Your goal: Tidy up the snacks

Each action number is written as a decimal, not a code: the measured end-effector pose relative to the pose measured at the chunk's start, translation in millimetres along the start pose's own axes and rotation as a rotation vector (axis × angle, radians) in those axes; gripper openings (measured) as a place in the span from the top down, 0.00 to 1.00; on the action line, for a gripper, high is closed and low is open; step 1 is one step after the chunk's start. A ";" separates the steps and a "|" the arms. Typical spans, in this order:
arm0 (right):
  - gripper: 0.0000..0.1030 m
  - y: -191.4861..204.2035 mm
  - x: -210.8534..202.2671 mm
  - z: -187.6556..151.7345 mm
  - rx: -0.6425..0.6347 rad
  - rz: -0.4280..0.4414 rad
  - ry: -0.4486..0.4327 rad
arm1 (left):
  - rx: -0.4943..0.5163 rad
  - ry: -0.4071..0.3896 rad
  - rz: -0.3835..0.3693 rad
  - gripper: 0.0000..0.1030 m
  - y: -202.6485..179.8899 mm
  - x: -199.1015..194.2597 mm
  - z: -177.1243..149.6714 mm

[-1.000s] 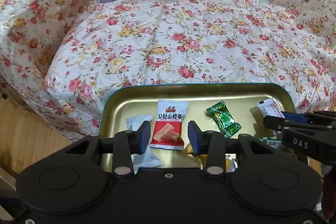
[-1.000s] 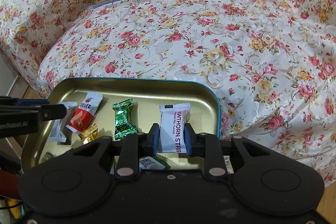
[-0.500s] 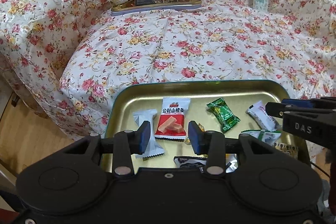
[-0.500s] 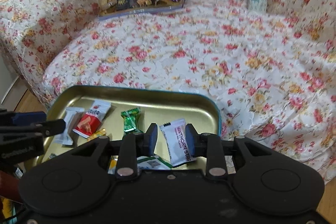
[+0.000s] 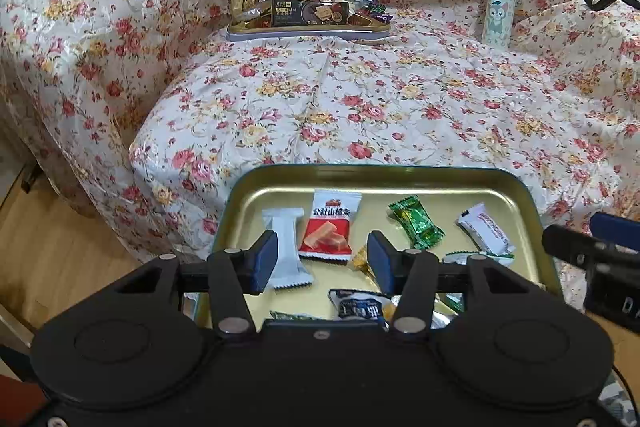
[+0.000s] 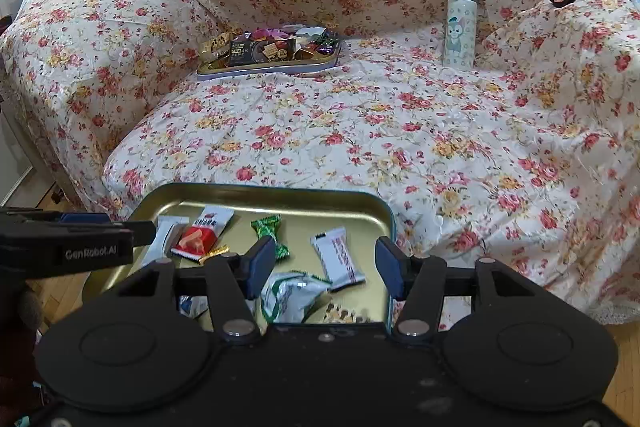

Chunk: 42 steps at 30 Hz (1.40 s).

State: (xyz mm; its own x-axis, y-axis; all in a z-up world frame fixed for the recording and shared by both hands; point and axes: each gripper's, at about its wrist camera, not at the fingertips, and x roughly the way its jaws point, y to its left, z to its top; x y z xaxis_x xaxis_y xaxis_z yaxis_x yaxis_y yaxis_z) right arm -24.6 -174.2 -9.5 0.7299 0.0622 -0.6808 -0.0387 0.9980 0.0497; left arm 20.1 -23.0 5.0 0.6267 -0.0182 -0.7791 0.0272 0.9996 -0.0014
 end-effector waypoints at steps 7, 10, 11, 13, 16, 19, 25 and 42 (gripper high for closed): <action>0.41 8.8 -7.3 -13.1 -0.012 -0.014 -0.007 | 0.014 0.011 -0.006 0.45 -4.7 -0.1 -8.1; 0.40 8.7 -7.7 -15.7 -0.015 -0.021 -0.007 | 0.010 0.012 -0.006 0.45 -4.4 -0.6 -9.9; 0.40 7.2 -7.8 -16.0 -0.010 -0.020 -0.005 | 0.010 0.013 -0.005 0.45 -4.3 -0.3 -10.2; 0.40 5.0 -7.2 -15.4 -0.001 -0.024 -0.002 | 0.013 0.016 -0.004 0.45 -4.7 0.3 -10.4; 0.40 4.3 -6.7 -15.9 0.004 -0.024 0.001 | 0.012 0.019 -0.005 0.45 -4.9 0.4 -10.5; 0.40 6.0 -5.5 -16.2 0.002 -0.023 0.008 | 0.012 0.020 -0.004 0.45 -4.9 0.6 -10.3; 0.40 6.3 -5.6 -16.7 -0.003 -0.022 0.010 | 0.014 0.020 -0.006 0.45 -5.7 0.5 -10.5; 0.39 8.0 -4.1 -18.2 -0.015 -0.013 0.022 | 0.014 0.023 -0.007 0.45 -6.6 0.5 -12.3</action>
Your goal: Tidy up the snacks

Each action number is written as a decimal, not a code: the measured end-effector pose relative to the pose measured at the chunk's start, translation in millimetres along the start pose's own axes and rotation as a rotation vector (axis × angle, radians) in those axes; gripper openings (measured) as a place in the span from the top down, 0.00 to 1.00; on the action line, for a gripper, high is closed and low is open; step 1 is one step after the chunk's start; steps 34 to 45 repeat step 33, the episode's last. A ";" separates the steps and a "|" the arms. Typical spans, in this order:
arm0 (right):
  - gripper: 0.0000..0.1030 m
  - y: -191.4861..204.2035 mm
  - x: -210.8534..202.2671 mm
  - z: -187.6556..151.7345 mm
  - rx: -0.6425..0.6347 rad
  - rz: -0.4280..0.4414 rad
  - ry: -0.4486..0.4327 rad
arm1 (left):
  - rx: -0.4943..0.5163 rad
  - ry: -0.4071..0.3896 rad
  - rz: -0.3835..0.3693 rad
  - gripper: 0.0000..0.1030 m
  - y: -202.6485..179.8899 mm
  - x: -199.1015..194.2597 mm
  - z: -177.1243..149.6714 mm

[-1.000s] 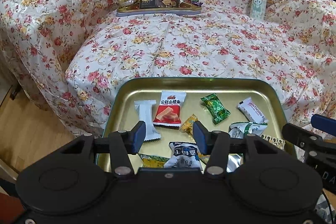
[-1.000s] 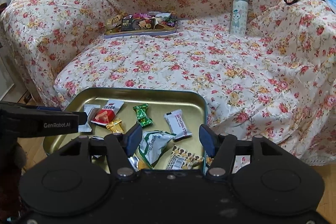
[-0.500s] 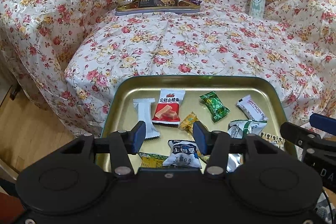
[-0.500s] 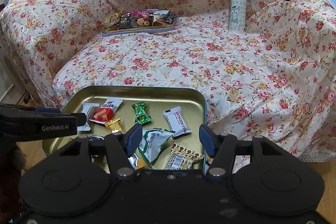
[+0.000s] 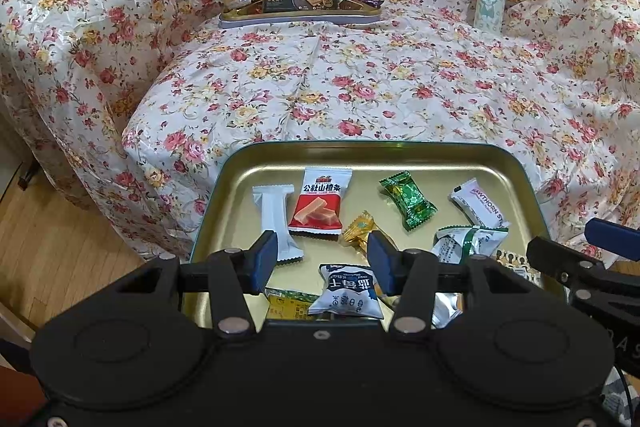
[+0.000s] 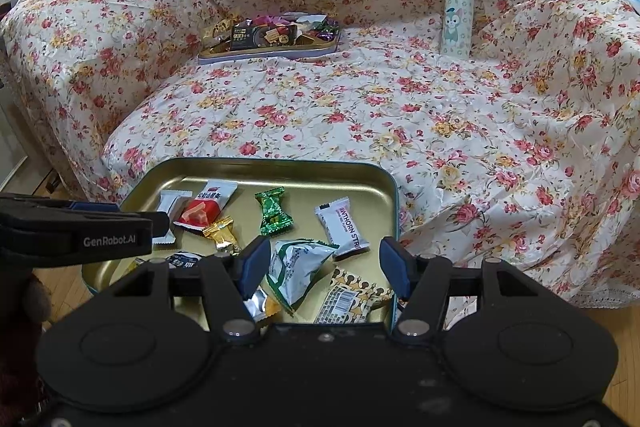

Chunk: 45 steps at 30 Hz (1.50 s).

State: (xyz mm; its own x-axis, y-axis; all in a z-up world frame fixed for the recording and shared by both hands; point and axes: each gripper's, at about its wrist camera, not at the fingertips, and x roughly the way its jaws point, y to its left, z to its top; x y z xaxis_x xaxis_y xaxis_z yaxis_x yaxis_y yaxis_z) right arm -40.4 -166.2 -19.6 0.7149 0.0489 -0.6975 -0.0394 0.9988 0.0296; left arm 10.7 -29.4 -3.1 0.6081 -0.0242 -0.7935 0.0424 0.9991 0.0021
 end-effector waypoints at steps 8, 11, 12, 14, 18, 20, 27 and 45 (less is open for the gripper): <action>0.39 0.8 0.2 -1.1 -0.006 0.003 0.003 | 0.000 -0.002 -0.002 0.45 0.1 -0.2 -0.1; 0.39 1.2 -0.4 -1.1 -0.009 0.003 0.000 | 0.001 -0.007 -0.001 0.44 0.3 -1.1 -0.2; 0.39 1.3 -0.4 -1.3 -0.010 0.003 0.000 | 0.003 -0.009 0.000 0.44 0.1 -1.7 -0.2; 0.39 1.7 -0.1 -1.5 -0.010 0.005 0.002 | 0.006 -0.011 0.001 0.44 -0.7 -2.5 -0.4; 0.39 2.1 -0.3 -1.6 -0.011 0.004 0.001 | 0.005 -0.008 0.002 0.41 -1.2 -2.0 -0.4; 0.39 1.8 0.0 -1.5 -0.012 0.004 0.000 | 0.001 -0.005 0.001 0.41 -0.3 -1.5 -0.4; 0.39 2.3 -0.1 -1.5 -0.011 0.003 0.001 | -0.002 0.001 -0.003 0.41 -0.4 0.2 -1.0; 0.39 2.3 2.3 -3.5 -0.012 0.006 0.009 | 0.005 0.003 -0.003 0.40 -2.3 1.8 -2.4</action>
